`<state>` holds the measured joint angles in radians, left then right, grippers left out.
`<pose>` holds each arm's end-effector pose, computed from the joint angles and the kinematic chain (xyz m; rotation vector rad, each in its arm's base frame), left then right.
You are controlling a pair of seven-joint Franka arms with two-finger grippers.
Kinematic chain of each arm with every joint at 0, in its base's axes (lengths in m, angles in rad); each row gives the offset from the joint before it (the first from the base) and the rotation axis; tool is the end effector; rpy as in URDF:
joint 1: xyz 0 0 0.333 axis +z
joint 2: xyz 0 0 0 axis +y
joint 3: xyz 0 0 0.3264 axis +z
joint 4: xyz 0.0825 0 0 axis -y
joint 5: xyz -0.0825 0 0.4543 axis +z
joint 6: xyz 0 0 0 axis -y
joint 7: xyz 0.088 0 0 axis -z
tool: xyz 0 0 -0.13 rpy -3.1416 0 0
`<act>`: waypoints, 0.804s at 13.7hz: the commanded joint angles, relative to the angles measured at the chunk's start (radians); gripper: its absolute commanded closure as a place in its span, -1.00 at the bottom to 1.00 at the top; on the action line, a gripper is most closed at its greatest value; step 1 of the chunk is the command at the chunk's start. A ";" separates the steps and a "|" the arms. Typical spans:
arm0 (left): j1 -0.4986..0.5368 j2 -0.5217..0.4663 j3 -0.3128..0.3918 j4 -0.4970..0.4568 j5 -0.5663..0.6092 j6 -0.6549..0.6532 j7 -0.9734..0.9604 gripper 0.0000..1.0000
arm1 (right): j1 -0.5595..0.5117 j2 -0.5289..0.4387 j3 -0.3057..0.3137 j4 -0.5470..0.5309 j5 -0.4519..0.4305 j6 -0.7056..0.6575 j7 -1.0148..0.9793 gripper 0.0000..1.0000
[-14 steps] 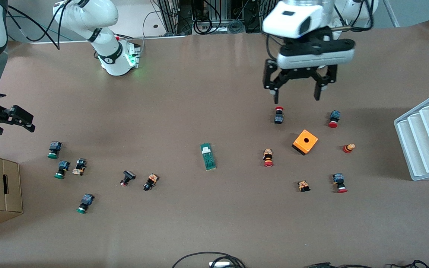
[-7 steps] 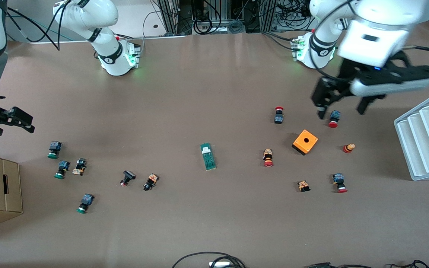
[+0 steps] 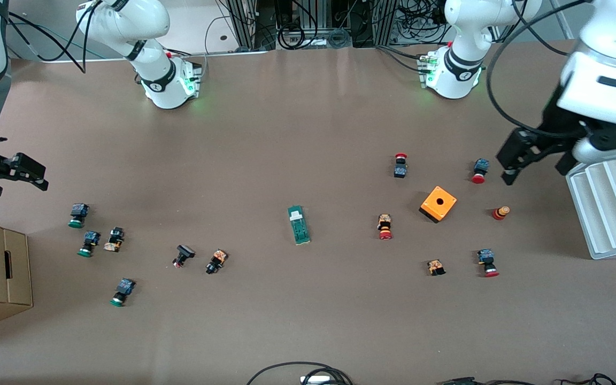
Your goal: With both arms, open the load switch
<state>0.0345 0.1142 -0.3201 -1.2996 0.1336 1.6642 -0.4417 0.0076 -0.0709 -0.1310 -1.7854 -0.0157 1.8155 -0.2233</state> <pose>0.6516 -0.1594 0.7004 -3.1002 -0.2600 -0.4286 0.6162 -0.0800 0.5602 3.1104 0.1600 0.1525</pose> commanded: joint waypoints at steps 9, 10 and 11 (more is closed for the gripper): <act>0.015 0.013 0.145 -0.070 -0.061 -0.104 0.118 -1.00 | 0.005 0.017 -0.002 0.020 0.014 -0.004 -0.021 -1.00; 0.016 0.013 0.148 -0.078 -0.063 -0.104 0.117 -1.00 | 0.005 0.017 -0.002 0.020 0.013 -0.004 -0.021 -1.00; 0.015 0.013 0.182 -0.078 -0.074 -0.104 0.116 -1.00 | 0.005 0.017 -0.002 0.020 0.013 -0.004 -0.021 -1.00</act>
<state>0.0439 0.1355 -0.1717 -1.3666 0.0880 1.5645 -0.3357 0.0090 -0.0635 -0.1292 -1.7846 -0.0157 1.8156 -0.2253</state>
